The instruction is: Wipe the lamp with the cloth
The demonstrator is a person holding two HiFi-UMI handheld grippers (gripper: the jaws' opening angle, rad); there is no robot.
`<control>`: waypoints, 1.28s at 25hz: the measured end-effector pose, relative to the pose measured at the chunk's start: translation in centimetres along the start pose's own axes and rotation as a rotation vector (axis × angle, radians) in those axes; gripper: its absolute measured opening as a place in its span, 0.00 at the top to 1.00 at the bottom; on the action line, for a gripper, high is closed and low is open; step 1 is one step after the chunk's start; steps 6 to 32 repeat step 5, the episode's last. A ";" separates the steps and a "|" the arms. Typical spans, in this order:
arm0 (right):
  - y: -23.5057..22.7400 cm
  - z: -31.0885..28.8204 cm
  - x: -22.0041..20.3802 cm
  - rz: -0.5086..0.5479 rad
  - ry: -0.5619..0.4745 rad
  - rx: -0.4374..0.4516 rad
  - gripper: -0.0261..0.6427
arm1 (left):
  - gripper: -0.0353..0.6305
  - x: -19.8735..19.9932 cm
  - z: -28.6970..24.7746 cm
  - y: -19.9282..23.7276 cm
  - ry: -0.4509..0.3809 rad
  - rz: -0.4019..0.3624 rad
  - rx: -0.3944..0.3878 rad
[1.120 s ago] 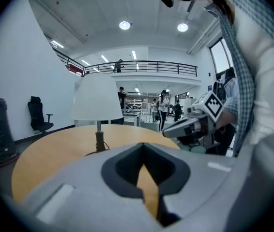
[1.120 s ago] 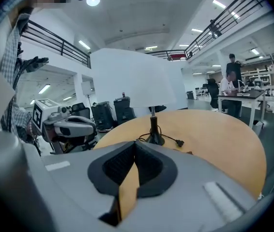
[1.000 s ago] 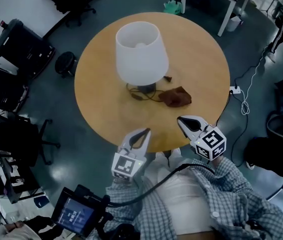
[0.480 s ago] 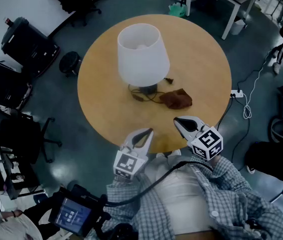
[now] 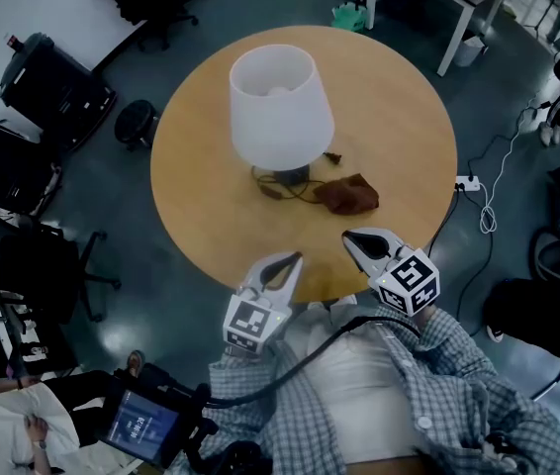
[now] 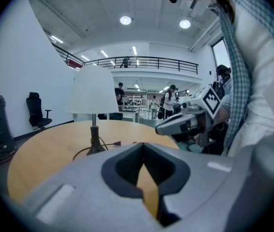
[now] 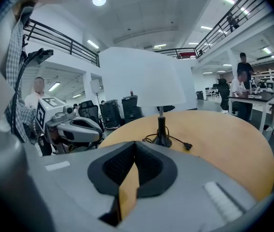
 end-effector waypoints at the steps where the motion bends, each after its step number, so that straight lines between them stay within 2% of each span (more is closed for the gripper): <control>1: 0.0 0.0 -0.1 -0.001 0.002 0.001 0.96 | 0.94 0.0 0.0 0.0 0.001 0.001 -0.002; 32: 0.1 -0.2 -0.2 -0.004 0.007 0.013 0.96 | 0.94 -0.1 -0.1 -0.1 0.006 -0.003 -0.007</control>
Point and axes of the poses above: the fingertips, and each gripper's own axes: z backward along the fingers, y to its left, x out of its top, the point moved 6 cm from there along z, backward along the fingers, and after that the axes turned 6 degrees about x, right-handed, at the moved point
